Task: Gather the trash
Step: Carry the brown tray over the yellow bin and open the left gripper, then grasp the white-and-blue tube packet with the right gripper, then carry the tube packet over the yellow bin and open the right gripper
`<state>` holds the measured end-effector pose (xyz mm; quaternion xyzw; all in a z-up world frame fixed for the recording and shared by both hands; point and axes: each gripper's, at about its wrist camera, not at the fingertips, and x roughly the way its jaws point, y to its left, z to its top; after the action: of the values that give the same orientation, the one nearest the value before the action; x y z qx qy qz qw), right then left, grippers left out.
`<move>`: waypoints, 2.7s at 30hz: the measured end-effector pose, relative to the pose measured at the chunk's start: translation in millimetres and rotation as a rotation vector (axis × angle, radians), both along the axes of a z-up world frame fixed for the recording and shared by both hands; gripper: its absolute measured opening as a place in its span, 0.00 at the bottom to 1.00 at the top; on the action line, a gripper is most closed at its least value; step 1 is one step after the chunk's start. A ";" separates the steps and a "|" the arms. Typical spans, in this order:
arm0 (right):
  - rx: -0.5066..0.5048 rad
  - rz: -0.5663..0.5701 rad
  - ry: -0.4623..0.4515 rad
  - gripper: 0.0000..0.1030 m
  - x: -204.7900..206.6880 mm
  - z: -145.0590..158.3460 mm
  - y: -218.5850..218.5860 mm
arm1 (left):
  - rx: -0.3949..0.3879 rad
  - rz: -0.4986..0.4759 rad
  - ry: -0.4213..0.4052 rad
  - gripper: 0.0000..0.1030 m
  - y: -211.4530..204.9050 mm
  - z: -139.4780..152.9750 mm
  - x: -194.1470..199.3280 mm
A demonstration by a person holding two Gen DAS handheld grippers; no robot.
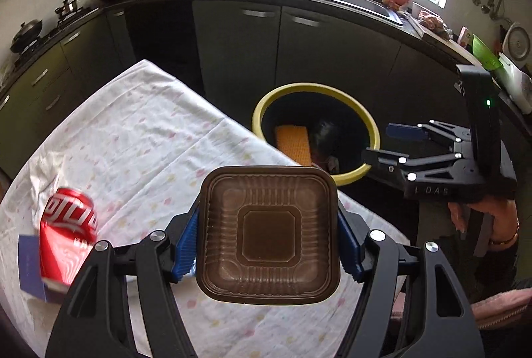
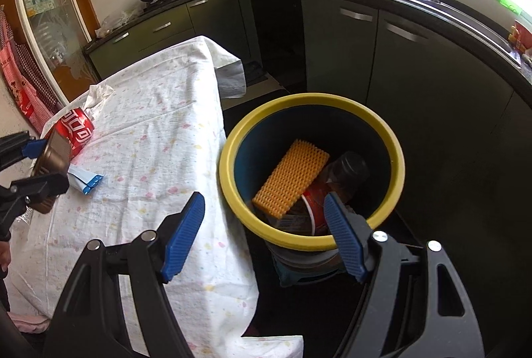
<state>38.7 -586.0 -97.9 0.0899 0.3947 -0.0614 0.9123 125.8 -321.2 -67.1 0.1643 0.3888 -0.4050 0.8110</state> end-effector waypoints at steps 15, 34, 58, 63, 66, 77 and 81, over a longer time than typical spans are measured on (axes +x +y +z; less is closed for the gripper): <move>0.020 -0.108 0.021 0.68 -11.3 -17.6 -53.9 | 0.073 -0.109 0.001 0.67 -173.3 -24.7 44.7; 0.009 -0.096 0.028 0.70 -3.2 -15.2 -44.7 | -0.039 0.016 -0.080 0.90 -108.2 -9.4 32.1; -0.096 0.800 0.097 0.70 83.7 -2.9 213.9 | -0.108 0.481 -0.096 0.95 241.9 -16.0 -67.2; -0.146 0.960 0.165 0.64 110.9 -15.1 249.2 | -0.125 0.481 -0.098 0.95 246.6 -16.5 -75.2; -0.157 0.987 0.212 0.62 128.5 -21.1 257.8 | -0.129 0.483 -0.095 0.95 247.1 -17.1 -77.4; -0.196 0.969 0.244 0.27 118.6 -26.5 253.5 | -0.134 0.488 -0.072 0.95 250.0 -21.6 -74.9; -0.149 0.940 0.238 0.25 103.6 -24.8 242.8 | -0.131 0.489 -0.074 0.95 248.4 -22.3 -75.7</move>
<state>142.3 -343.2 -122.7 -0.1710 0.4886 0.3193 0.7938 50.1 -72.8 -89.4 0.0272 0.3602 -0.2150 0.9074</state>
